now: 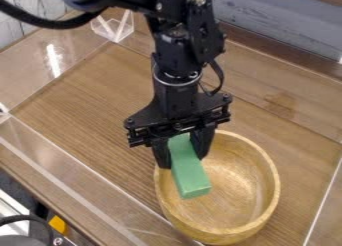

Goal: Remove the green block from inside the brown bowl and put it on the table

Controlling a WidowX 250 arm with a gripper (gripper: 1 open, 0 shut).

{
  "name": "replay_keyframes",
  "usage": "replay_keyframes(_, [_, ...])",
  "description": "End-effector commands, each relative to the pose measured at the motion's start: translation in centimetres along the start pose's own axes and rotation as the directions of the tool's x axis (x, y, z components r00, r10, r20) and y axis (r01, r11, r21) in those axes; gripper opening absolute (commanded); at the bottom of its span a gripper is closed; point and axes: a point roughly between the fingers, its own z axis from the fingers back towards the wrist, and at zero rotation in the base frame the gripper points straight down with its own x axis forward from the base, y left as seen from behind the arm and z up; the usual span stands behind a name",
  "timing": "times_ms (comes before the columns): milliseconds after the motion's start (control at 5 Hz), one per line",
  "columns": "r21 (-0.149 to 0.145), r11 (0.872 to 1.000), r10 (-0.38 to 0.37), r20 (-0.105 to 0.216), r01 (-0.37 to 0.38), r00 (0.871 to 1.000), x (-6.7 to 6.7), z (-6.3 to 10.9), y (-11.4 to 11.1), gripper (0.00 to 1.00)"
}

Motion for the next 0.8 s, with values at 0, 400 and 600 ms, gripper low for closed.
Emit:
replay_keyframes(0, [-0.058, 0.998, 0.013, 0.042, -0.010, 0.999, 0.93, 1.62, -0.77, 0.00])
replay_keyframes(400, [-0.057, 0.998, 0.019, 0.054, -0.016, 0.998, 1.29, 1.83, -0.61, 0.00])
replay_keyframes(600, [-0.056, 0.998, 0.020, 0.061, -0.017, 0.998, 1.44, 1.91, -0.52, 0.00])
